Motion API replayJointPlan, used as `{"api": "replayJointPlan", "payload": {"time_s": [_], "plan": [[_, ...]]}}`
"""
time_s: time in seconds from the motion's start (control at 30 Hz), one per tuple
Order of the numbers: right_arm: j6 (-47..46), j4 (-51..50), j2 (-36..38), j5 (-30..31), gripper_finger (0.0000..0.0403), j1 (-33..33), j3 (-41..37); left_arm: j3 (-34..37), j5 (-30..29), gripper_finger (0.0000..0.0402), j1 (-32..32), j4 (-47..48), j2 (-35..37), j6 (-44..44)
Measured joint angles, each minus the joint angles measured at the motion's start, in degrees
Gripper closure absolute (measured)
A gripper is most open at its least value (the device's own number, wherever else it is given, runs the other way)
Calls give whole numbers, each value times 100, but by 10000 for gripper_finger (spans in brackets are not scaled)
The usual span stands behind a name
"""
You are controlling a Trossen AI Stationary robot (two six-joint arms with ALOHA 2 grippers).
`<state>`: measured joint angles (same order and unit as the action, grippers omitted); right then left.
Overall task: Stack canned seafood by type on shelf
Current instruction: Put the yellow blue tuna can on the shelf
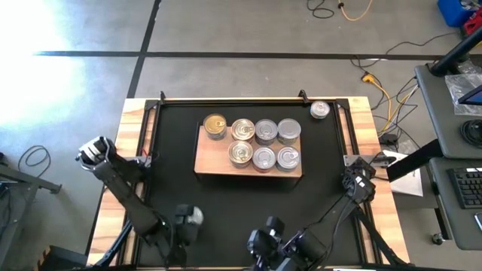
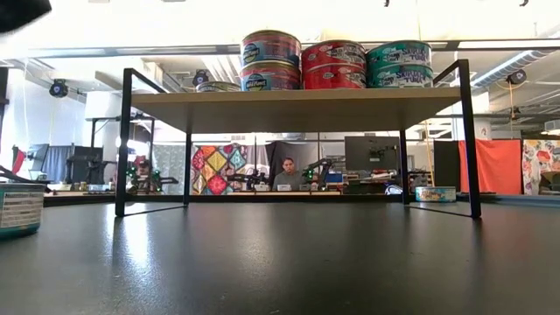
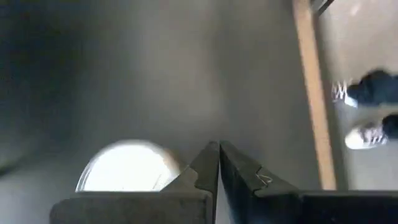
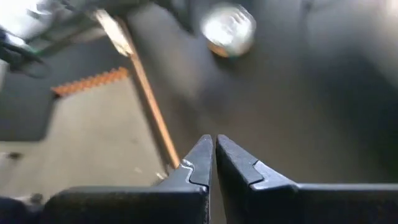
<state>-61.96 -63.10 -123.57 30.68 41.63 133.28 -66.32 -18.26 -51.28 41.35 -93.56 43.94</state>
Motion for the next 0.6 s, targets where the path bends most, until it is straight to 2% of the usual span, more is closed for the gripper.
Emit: {"api": "replayJointPlan", "payload": {"time_s": [0.1, 0.2, 0.33, 0.47, 0.6], "plan": [[-301, -423, -13, -237, 390, 0, -98, -388, -360, 402, -317, 221, -174, 238], [-242, -382, -25, -628, 390, -1, -239, -524, -663, 402, -650, 989, -224, 1018], [109, -362, -31, -1088, 390, -71, -476, -521, -895, 393, -1078, 1771, 80, 2419], [710, -139, -33, -1545, 390, -230, -672, -115, -874, 345, -1473, 1815, 433, 3931], [1519, 454, -33, -1657, 378, -328, -787, 277, -716, 263, -1797, 1802, 487, 4936]]}}
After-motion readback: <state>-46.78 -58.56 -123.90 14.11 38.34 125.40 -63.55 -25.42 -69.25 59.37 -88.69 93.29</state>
